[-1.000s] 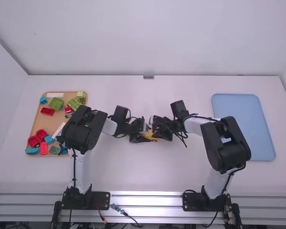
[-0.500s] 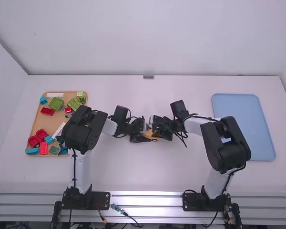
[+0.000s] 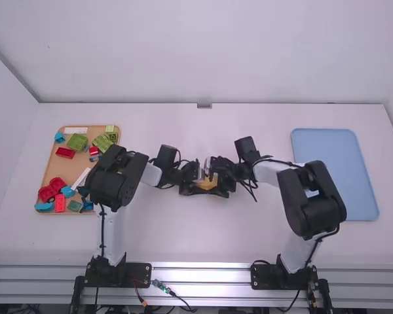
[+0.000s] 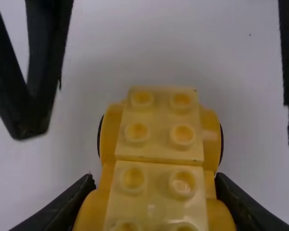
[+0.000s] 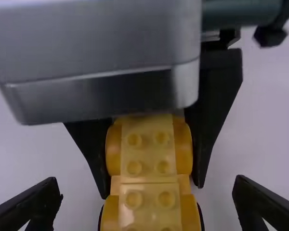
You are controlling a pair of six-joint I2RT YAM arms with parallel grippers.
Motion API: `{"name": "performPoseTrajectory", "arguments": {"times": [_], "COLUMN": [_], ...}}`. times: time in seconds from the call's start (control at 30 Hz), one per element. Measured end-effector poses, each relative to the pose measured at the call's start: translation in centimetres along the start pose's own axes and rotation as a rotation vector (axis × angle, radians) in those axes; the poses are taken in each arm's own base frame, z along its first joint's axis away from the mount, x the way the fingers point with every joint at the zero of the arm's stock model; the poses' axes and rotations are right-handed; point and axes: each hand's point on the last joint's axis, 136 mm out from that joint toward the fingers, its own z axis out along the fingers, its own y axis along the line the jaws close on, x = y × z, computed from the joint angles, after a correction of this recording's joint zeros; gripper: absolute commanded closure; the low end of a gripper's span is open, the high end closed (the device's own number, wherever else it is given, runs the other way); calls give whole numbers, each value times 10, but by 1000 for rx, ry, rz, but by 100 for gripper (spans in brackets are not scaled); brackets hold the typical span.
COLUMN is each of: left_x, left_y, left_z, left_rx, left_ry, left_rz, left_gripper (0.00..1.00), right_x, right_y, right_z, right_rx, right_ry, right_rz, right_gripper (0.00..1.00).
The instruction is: Assemble lego blocks to make yellow taxi
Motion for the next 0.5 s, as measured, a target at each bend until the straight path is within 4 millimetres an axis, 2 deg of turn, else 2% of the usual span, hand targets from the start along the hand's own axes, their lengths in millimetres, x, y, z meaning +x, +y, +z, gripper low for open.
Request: {"name": "performPoseTrajectory", "arguments": {"times": [0.07, 0.1, 0.13, 0.17, 0.23, 0.33, 0.5], "left_x": [0, 0, 0, 0, 0, 0, 0], "left_y": [0, 0, 0, 0, 0, 0, 0], "left_z": [0, 0, 0, 0, 0, 0, 0], "left_rx": [-1, -1, -1, -1, -1, -1, -2], "left_ry": [2, 2, 2, 3, 2, 2, 3], "left_rz": [-4, -5, -6, -7, -7, -7, -7], "left_gripper": [93, 94, 94, 94, 94, 94, 94], "right_x": [-5, -9, -15, -18, -22, -23, -21], "right_y": [0, -1, -1, -2, -5, -10, -6], "right_z": [-9, -16, -25, -31, -37, -42, -31], "right_rx": [4, 8, 11, 16, 26, 43, 33], "right_ry": [-17, -34, -60, -80, -107, -142, -167], "right_rz": [-4, -16, -30, -44, -62, -75, -73], "right_gripper": [19, 37, 71, 94, 100, 100, 100]}}
